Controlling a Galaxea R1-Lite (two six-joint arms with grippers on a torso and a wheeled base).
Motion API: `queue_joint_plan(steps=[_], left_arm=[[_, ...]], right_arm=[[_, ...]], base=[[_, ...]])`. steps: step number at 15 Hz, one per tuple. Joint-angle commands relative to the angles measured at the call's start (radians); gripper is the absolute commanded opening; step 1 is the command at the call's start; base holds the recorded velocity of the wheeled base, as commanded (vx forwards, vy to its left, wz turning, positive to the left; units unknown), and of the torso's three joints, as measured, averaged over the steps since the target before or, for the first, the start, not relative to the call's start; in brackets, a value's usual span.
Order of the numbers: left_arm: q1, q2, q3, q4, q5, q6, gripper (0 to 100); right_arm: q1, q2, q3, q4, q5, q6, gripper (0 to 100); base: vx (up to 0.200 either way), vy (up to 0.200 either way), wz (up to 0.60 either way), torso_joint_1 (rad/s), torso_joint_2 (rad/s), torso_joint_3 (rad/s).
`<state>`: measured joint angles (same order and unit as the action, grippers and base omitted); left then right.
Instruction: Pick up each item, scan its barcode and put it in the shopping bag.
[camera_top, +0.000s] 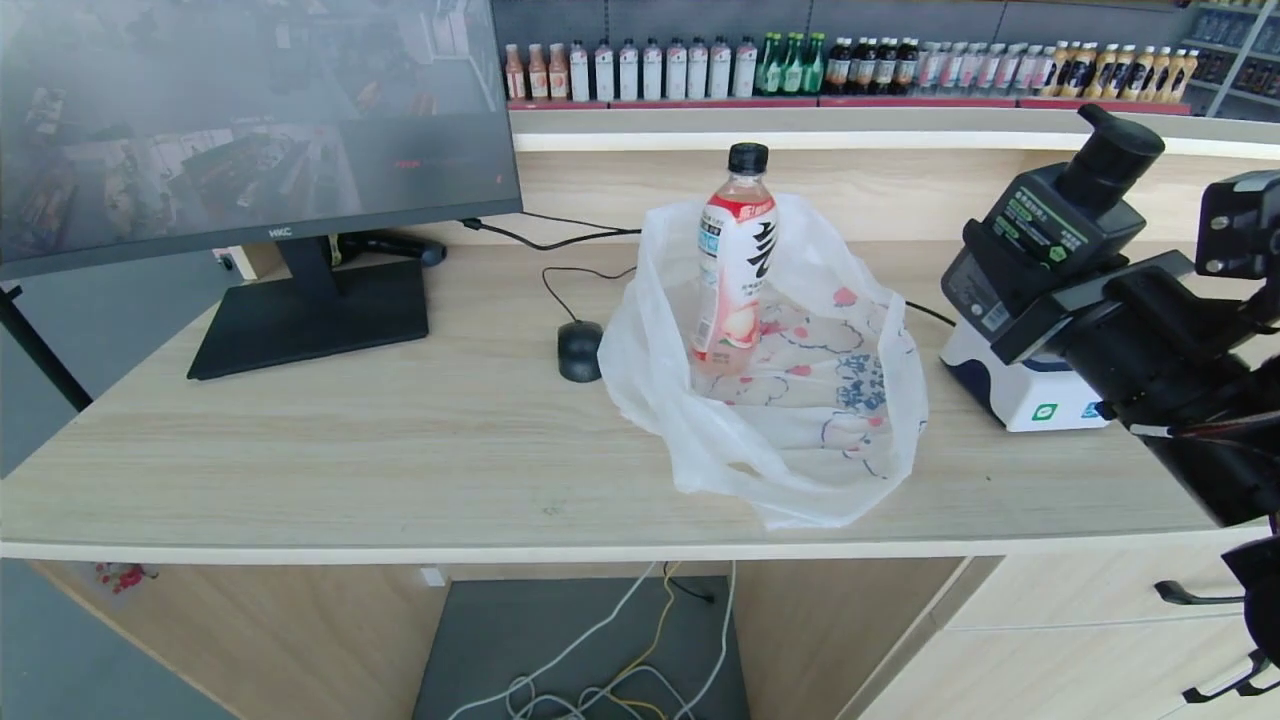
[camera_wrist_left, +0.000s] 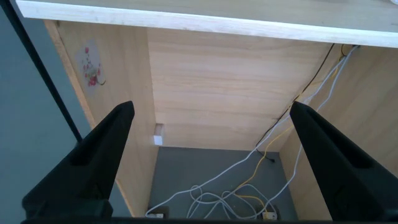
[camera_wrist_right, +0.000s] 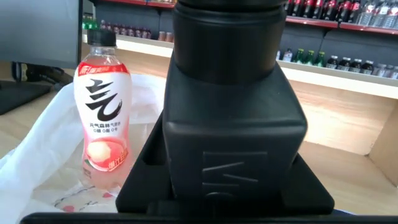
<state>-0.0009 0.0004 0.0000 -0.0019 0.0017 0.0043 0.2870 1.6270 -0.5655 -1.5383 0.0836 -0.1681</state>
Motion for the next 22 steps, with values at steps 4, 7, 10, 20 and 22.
queue_joint_plan(steps=[4, 7, 10, 20, 22], left_arm=[[0.001, 0.000, 0.000, -0.001, 0.000, 0.000, 100], [0.001, 0.000, 0.000, -0.001, 0.000, 0.000, 100], [0.001, 0.000, 0.000, -0.001, -0.002, 0.000, 100], [0.001, 0.000, 0.000, -0.001, 0.000, 0.000, 100], [0.001, 0.000, 0.000, -0.001, 0.000, 0.000, 100]], right_arm=[[0.044, 0.013, 0.001, 0.003, -0.010, -0.011, 0], [0.078, 0.042, -0.033, 0.029, -0.025, -0.011, 0], [0.146, 0.040, -0.169, 0.239, -0.074, -0.011, 0], [0.193, 0.174, -0.387, 0.480, -0.124, -0.002, 0], [0.184, 0.203, -0.389, 0.480, -0.125, -0.001, 0]], base=[[0.000, 0.000, 0.00, 0.000, 0.00, 0.000], [0.000, 0.000, 0.00, 0.000, 0.00, 0.000], [0.000, 0.000, 0.00, 0.000, 0.00, 0.000], [0.000, 0.000, 0.00, 0.000, 0.00, 0.000], [0.000, 0.000, 0.00, 0.000, 0.00, 0.000]])
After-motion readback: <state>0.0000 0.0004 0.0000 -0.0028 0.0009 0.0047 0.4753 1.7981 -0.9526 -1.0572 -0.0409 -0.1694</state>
